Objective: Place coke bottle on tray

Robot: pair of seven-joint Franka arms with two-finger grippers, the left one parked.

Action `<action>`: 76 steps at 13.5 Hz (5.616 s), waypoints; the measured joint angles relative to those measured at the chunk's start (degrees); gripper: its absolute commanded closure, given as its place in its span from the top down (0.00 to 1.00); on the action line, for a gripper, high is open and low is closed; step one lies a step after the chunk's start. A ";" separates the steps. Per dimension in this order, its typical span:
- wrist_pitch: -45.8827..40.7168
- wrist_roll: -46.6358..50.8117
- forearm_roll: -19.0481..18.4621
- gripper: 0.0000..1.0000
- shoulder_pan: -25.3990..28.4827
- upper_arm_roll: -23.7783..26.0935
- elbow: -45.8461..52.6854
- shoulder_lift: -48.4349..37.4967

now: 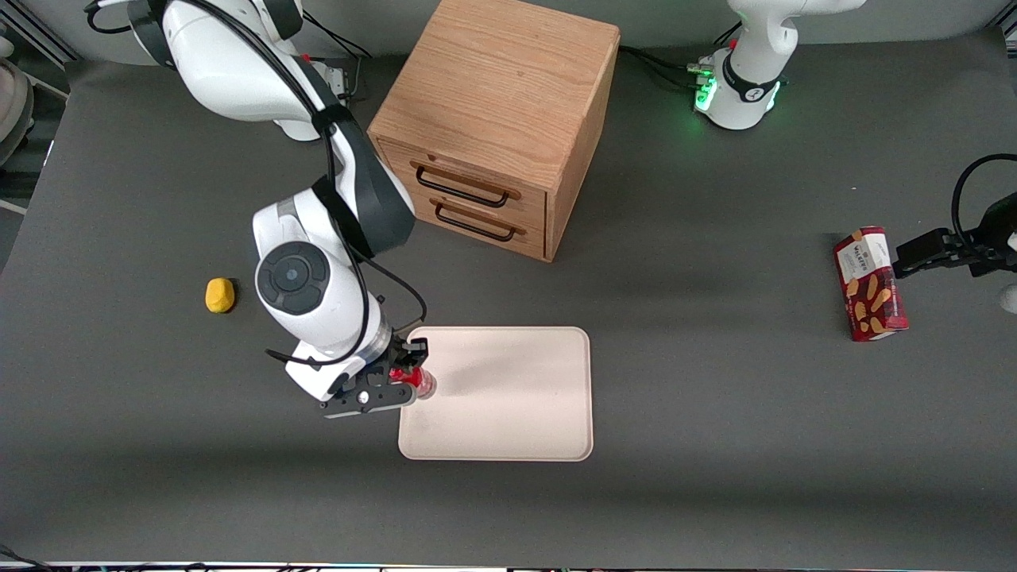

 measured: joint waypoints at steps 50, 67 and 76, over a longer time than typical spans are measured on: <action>-27.14 -12.16 -0.53 1.00 -24.19 7.07 -17.09 -37.74; -19.19 -21.75 -0.53 1.00 -29.42 3.34 -24.01 -39.04; -19.00 -20.07 -2.80 1.00 -29.33 2.93 -24.10 -39.75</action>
